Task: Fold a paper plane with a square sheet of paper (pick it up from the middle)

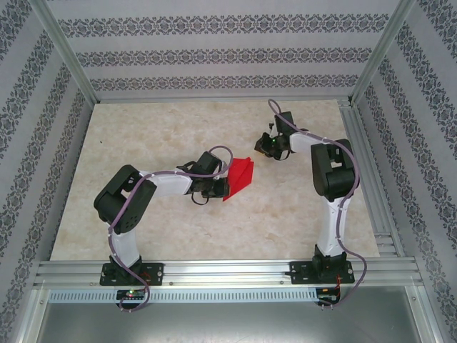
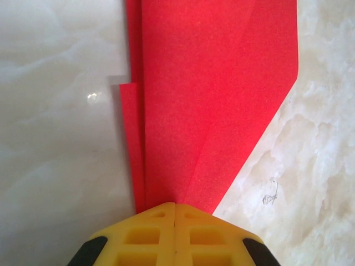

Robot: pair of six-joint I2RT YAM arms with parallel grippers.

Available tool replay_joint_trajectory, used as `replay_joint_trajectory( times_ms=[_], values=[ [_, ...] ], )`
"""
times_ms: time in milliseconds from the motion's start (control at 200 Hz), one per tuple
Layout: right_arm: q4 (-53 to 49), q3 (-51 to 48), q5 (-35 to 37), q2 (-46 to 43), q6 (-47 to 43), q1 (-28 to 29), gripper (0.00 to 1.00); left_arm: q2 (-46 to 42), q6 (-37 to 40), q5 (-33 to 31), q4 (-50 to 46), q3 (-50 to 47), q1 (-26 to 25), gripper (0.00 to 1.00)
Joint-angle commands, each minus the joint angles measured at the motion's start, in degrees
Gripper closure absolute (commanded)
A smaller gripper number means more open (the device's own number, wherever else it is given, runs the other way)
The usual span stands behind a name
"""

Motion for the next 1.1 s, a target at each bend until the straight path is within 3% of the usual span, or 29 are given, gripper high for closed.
replay_joint_trajectory(
  times_ms=[0, 210, 435, 704, 1094],
  values=[
    [2.0, -2.9, -0.2, -7.1, -0.3, 0.7, 0.76, -2.4, -0.3, 0.9, -5.6, -0.6, -0.7, 0.88],
    [8.8, -16.6, -3.6, -16.9, 2.4, 2.0, 0.54, -8.9, -2.4, -3.0, -3.0, 1.7, -0.2, 0.69],
    [12.0, -23.9, -5.1, -20.1, 4.8, 6.5, 0.47, -11.7, -4.9, -7.0, -0.4, -1.9, 3.3, 0.49],
    [15.0, -21.9, -7.1, -14.9, 6.7, 10.5, 0.53, -13.2, -6.5, -6.7, 2.9, -5.5, 5.4, 0.30],
    [22.8, -21.8, -11.3, -10.9, 9.0, 11.4, 0.64, -14.4, -7.5, -2.6, 7.4, -9.0, 8.4, 0.20]
  ],
)
